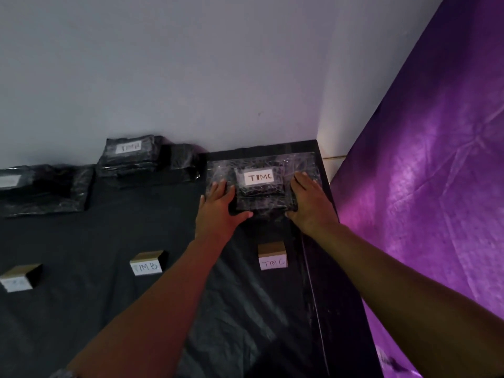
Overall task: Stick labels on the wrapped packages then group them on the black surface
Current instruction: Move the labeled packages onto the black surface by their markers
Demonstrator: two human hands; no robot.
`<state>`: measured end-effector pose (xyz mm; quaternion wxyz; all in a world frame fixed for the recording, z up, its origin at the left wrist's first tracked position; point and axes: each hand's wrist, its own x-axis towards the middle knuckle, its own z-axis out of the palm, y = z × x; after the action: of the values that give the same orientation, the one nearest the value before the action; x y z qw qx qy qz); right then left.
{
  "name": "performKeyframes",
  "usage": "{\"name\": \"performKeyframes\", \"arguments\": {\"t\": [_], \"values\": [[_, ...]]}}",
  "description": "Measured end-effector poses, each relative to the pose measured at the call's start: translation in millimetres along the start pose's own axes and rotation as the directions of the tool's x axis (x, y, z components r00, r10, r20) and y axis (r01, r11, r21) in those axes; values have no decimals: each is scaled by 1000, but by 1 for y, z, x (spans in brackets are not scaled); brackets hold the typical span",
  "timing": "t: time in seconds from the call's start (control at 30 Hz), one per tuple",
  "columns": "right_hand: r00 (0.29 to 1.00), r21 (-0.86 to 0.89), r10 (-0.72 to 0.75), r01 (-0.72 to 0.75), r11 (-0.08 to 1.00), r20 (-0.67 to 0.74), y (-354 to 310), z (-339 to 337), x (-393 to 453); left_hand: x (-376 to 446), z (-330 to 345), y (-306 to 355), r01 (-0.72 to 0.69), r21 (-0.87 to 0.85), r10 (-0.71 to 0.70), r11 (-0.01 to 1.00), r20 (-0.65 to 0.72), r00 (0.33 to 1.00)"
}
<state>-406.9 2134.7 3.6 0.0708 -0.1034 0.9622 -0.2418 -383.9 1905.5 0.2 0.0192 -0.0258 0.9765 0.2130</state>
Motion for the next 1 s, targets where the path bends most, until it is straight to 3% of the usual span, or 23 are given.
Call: {"name": "performKeyframes", "arguments": {"t": [0.73, 1.0], "values": [[997, 11, -23, 24, 1000, -68, 18, -5, 117, 114, 7, -12, -21, -93, 10, 995, -110, 994], [998, -32, -61, 61, 998, -12, 11, -14, 111, 108, -6, -7, -34, -45, 32, 998, -36, 999]]}}
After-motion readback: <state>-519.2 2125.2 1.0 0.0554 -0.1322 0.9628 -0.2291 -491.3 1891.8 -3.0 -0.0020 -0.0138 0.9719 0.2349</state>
